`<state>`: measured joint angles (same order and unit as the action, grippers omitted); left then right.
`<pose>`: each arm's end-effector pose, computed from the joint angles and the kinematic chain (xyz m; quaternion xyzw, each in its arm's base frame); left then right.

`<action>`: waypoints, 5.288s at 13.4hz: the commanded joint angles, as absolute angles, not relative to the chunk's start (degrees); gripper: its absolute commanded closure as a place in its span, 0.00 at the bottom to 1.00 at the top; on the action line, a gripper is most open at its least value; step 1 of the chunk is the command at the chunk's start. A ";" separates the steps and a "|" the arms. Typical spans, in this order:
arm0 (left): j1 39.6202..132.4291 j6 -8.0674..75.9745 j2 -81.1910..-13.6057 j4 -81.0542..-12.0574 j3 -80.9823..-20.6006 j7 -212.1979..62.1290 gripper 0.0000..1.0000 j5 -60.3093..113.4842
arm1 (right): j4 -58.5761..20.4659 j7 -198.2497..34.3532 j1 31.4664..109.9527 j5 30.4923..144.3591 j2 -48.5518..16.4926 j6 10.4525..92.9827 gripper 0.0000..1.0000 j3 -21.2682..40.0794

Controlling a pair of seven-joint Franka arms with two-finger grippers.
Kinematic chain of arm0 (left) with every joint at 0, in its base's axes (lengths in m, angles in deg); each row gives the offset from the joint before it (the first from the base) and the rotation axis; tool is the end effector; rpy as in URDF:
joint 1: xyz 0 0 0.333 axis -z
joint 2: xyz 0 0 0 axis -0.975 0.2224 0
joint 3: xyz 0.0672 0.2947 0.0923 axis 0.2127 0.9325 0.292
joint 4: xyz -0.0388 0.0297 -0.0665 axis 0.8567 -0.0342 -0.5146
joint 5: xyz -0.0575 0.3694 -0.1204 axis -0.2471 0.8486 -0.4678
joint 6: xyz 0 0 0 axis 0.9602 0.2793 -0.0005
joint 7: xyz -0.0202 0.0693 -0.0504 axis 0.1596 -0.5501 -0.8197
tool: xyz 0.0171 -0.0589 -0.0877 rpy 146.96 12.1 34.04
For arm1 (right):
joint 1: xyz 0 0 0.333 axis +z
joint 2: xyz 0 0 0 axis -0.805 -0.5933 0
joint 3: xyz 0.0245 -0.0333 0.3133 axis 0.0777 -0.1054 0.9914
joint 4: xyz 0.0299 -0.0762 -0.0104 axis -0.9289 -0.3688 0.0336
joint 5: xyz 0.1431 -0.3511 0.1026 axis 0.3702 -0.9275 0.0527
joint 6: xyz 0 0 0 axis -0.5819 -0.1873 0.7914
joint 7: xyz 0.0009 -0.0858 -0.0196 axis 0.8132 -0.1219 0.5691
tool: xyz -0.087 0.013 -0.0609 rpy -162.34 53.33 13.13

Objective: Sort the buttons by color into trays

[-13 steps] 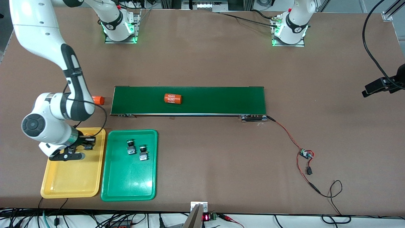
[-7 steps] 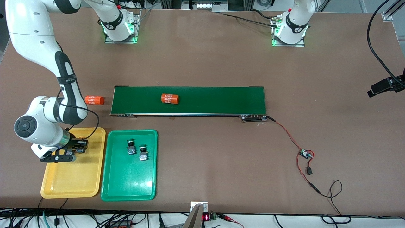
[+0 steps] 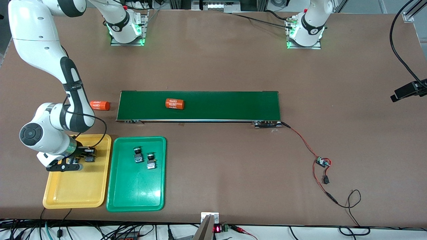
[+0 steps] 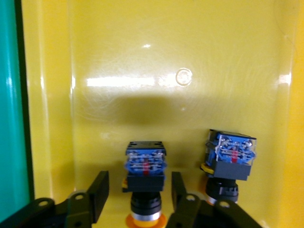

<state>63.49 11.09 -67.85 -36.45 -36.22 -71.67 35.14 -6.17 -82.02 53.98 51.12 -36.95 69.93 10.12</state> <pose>0.5779 0.1027 0.5840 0.9934 0.1143 -0.0044 0.0070 0.7191 -0.0446 0.2146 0.9992 0.0142 0.0272 0.0268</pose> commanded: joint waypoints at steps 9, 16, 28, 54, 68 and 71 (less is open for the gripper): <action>62.65 4.60 -68.71 -35.17 -41.24 -71.31 0.00 35.05 | -5.55 -83.73 57.30 53.04 -18.26 42.31 0.00 10.81; 62.74 4.94 -69.42 -35.09 -44.86 -71.40 0.00 34.96 | -14.65 -83.82 56.61 52.07 1.50 26.35 0.00 10.72; 62.74 5.03 -69.59 -34.12 -46.09 -71.22 0.00 34.88 | -23.74 -83.82 54.84 49.09 10.25 29.26 0.00 10.90; 65.97 7.58 -71.17 -35.61 -44.53 -71.84 0.00 34.79 | -23.57 -83.99 58.45 49.70 9.63 30.84 0.00 11.16; 73.37 7.41 -70.91 -35.17 -37.04 -71.84 0.00 34.96 | -11.09 -87.86 58.71 49.61 7.96 20.12 0.00 11.25; 73.37 7.23 -70.91 -35.17 -37.04 -71.92 0.00 34.96 | -11.09 -87.60 58.80 49.44 7.96 20.12 0.00 11.25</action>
<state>72.49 7.04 -69.93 -34.46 -37.94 -71.69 35.15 -12.43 -87.06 58.62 49.96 8.46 20.77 11.06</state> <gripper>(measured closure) 0.000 0.000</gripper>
